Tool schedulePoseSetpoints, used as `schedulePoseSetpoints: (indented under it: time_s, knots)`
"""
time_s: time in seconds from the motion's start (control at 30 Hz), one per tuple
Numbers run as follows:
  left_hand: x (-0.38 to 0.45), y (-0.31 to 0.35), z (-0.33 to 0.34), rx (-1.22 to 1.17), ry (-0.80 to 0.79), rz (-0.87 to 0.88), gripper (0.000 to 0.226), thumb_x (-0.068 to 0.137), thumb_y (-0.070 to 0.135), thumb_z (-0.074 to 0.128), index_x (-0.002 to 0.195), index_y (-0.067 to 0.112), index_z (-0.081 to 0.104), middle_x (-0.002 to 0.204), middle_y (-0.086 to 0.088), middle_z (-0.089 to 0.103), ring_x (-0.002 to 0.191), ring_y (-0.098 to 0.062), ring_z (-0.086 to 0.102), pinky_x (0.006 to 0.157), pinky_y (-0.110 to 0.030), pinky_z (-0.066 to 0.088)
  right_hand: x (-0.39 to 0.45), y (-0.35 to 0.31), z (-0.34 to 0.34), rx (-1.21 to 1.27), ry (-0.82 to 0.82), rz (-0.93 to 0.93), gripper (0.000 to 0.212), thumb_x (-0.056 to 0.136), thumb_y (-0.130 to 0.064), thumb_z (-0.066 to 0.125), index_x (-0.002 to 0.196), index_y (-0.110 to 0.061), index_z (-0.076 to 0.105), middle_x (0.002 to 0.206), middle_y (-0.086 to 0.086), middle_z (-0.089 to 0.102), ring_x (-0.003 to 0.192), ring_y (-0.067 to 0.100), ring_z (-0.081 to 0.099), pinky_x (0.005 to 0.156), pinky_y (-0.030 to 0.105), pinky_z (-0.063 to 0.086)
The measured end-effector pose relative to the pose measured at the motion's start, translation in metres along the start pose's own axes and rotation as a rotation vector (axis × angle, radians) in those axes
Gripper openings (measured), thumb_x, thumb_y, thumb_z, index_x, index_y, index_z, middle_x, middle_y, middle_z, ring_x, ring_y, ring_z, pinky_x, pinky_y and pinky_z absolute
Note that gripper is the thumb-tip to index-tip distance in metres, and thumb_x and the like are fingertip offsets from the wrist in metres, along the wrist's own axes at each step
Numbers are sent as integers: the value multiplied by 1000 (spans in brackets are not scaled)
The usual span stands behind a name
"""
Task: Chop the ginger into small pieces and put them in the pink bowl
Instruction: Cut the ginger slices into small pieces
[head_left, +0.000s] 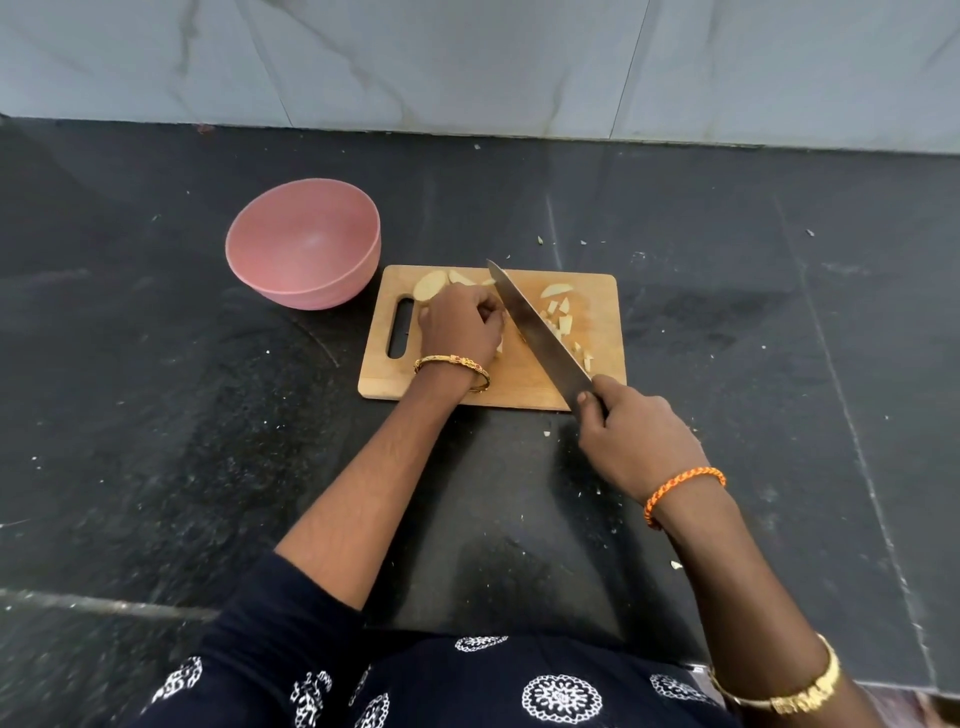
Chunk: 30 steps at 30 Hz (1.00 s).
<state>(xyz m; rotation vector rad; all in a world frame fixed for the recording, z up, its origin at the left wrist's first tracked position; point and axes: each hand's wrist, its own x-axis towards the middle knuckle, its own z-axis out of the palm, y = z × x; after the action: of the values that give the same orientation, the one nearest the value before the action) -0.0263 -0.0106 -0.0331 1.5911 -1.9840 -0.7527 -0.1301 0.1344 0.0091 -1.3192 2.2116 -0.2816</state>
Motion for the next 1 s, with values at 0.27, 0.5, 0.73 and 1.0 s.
schedulePoseSetpoints:
  time_s: [0.27, 0.5, 0.73, 1.0]
  knots:
    - [1, 1, 3, 9, 28, -8, 15, 83, 22, 66, 92, 13, 73, 86, -4, 72, 86, -17, 63, 92, -46, 48, 3, -8, 3, -89, 54, -19, 22, 100, -30, 31, 100, -17, 49, 73, 5, 52, 70, 28, 56, 66, 34, 48]
    - [0, 4, 4, 58, 51, -16, 15, 82, 25, 66, 88, 13, 72, 84, -4, 71, 86, -17, 62, 93, -45, 47, -2, -14, 2, -101, -69, 20, 16, 99, -25, 34, 107, -17, 45, 80, 8, 51, 79, 30, 58, 75, 39, 52]
    - [0, 5, 5, 33, 78, 48, 11, 83, 10, 62, 92, 12, 68, 95, -5, 64, 85, -11, 58, 80, -19, 47, -16, 11, 2, 115, 36, 57, 24, 96, -31, 39, 88, -16, 56, 77, 8, 62, 71, 26, 60, 69, 38, 53]
    - [23, 28, 14, 70, -105, 178, 25, 85, 22, 64, 106, 9, 69, 103, -6, 65, 88, -14, 57, 77, -19, 42, -2, 27, -10, 232, 142, 161, 26, 95, -27, 40, 77, -10, 50, 69, 12, 56, 73, 34, 54, 64, 34, 44]
